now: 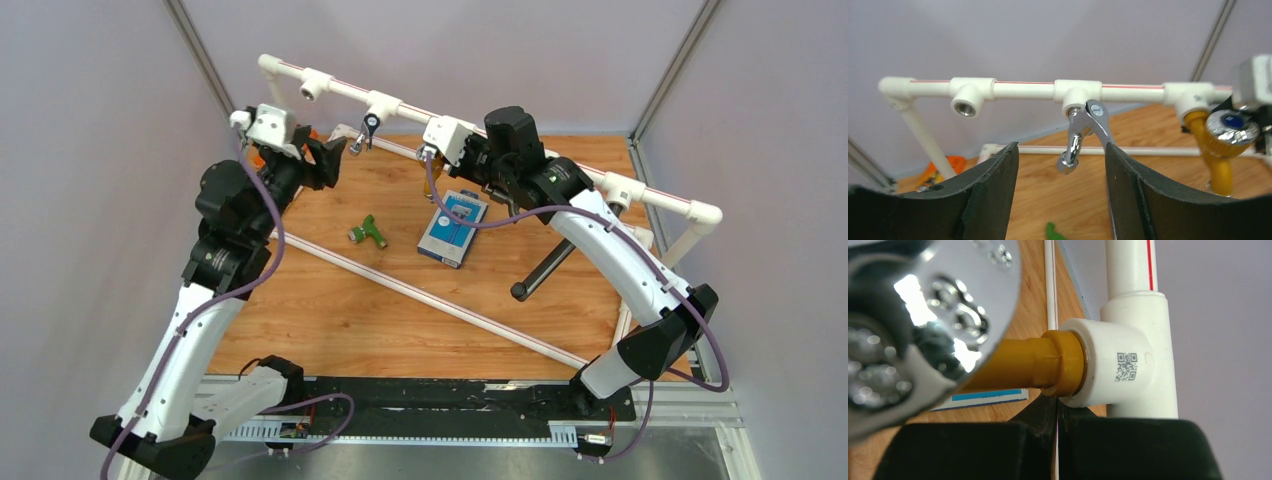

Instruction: Install the water faucets

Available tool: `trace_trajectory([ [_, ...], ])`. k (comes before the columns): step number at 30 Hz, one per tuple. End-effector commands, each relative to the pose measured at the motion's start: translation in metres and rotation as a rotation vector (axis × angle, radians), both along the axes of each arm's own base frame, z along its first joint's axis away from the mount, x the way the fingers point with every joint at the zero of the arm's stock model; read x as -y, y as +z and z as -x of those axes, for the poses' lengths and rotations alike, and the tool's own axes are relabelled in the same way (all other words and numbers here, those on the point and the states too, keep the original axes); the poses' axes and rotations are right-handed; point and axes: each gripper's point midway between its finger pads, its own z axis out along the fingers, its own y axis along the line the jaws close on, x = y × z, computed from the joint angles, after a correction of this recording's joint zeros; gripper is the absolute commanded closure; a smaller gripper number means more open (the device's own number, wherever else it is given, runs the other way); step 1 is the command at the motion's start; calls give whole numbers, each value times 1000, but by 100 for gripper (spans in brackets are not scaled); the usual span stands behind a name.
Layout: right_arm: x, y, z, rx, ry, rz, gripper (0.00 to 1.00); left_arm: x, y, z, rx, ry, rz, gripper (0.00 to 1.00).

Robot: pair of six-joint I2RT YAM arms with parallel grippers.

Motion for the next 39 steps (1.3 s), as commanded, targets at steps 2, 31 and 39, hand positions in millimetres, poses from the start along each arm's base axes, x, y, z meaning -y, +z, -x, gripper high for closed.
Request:
trace_trajectory([
  [2,-10,-61,24,-188,67,98,100,9,22,16,-142,-132,561,29],
  [31,-7,-63,25,-187,59,104,100,37,-26,-55,-718,-144,1578,27],
  [39,-8,-63,24,-187,61,104,99,30,-30,-67,-688,-95,1626,16],
])
